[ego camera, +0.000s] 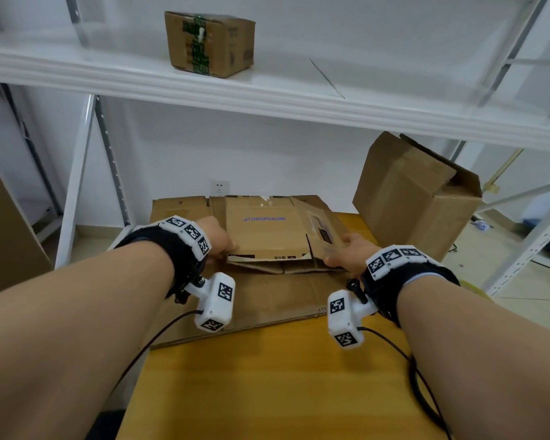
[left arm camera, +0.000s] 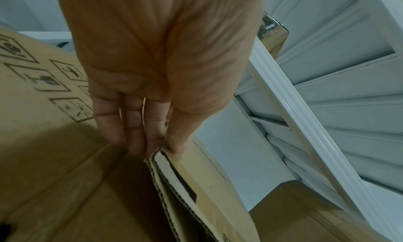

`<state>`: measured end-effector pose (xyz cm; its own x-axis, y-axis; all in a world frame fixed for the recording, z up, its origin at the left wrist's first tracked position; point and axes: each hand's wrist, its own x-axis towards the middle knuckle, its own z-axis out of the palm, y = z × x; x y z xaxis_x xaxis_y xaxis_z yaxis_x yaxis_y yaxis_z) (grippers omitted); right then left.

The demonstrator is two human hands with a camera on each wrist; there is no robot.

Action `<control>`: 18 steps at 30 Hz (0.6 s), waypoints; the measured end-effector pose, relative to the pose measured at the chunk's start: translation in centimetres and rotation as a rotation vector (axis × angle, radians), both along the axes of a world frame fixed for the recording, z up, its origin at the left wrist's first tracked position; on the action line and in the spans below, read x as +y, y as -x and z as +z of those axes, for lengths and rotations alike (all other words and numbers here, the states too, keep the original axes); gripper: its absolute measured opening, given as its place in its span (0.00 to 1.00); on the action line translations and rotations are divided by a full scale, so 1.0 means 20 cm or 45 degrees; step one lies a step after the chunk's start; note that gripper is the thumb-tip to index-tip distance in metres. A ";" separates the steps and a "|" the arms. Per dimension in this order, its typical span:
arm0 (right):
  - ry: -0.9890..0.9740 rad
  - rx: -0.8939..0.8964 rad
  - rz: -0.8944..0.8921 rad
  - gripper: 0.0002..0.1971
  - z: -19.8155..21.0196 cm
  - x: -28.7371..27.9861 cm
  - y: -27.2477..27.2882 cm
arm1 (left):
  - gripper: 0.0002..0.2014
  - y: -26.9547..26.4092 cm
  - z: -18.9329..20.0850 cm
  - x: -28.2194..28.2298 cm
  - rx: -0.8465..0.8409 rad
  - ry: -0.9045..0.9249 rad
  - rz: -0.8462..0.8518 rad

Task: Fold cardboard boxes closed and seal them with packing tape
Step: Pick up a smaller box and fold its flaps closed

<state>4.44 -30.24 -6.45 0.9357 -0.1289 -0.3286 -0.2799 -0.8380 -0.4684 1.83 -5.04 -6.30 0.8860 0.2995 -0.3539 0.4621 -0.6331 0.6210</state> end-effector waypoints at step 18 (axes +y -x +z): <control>0.247 -0.160 0.364 0.21 0.19 0.13 0.16 | 0.11 0.19 0.18 0.13 -0.176 0.435 -0.023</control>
<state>1.14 -27.72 -2.67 0.9744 0.0951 -0.2039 0.0282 -0.9508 -0.3086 -1.99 -2.38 -2.62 0.9365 0.1690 -0.3073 0.3497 -0.3857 0.8538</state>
